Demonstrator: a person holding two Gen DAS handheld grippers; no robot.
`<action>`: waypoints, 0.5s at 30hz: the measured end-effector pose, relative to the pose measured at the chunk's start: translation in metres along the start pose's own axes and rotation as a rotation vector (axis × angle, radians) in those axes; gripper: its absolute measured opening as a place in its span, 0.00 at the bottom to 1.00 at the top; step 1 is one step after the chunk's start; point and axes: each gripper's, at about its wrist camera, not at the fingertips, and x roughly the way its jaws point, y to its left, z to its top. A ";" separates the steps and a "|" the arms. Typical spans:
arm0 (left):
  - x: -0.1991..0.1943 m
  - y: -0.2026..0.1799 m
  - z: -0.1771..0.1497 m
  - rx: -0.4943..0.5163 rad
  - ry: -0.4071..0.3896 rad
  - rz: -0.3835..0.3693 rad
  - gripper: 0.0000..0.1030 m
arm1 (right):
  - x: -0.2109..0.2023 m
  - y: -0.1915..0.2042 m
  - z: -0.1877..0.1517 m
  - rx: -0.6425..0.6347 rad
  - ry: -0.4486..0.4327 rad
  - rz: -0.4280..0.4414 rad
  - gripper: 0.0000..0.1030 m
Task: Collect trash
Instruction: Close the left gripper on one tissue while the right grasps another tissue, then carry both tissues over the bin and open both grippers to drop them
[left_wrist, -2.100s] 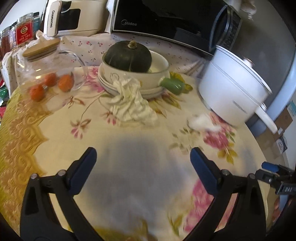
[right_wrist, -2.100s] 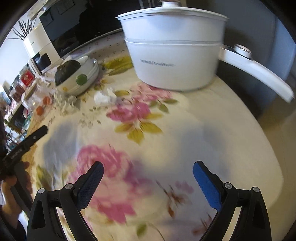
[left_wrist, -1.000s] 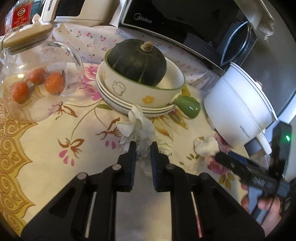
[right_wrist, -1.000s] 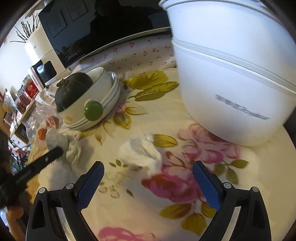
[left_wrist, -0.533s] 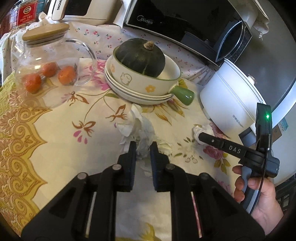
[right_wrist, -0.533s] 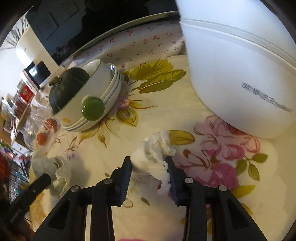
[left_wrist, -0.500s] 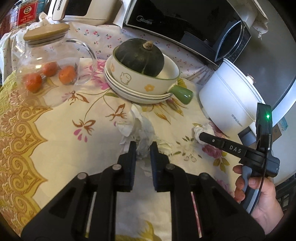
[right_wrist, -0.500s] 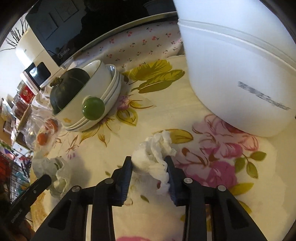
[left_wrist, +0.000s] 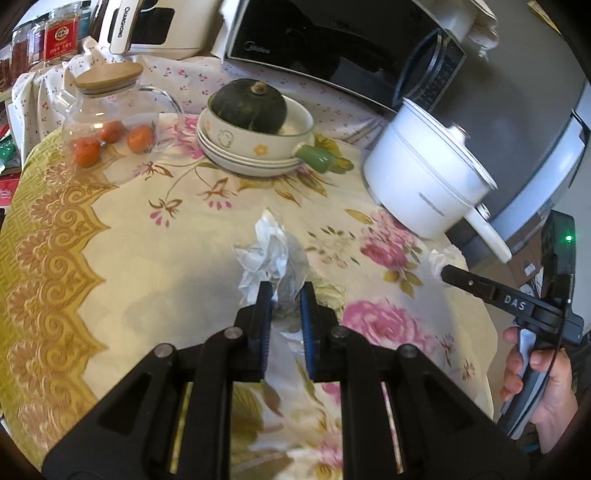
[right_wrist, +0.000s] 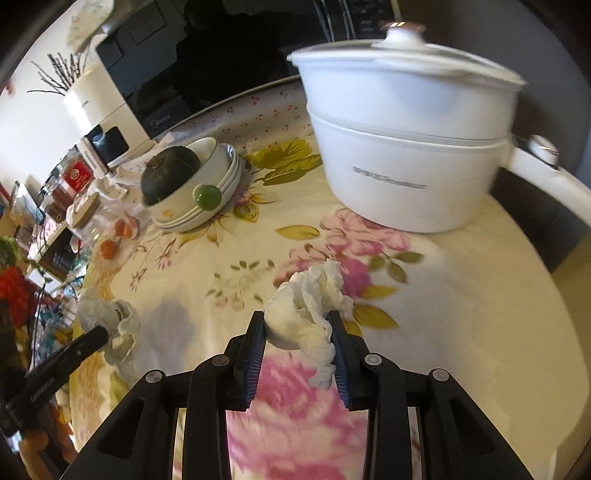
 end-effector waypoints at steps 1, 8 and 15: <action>-0.004 -0.004 -0.005 0.006 0.003 -0.001 0.16 | -0.005 -0.001 -0.004 -0.004 0.001 -0.003 0.33; -0.030 -0.029 -0.034 0.040 0.021 -0.017 0.16 | -0.048 -0.010 -0.050 -0.025 0.002 -0.004 0.33; -0.045 -0.054 -0.060 0.056 0.046 -0.052 0.16 | -0.076 -0.030 -0.092 -0.026 0.022 -0.024 0.33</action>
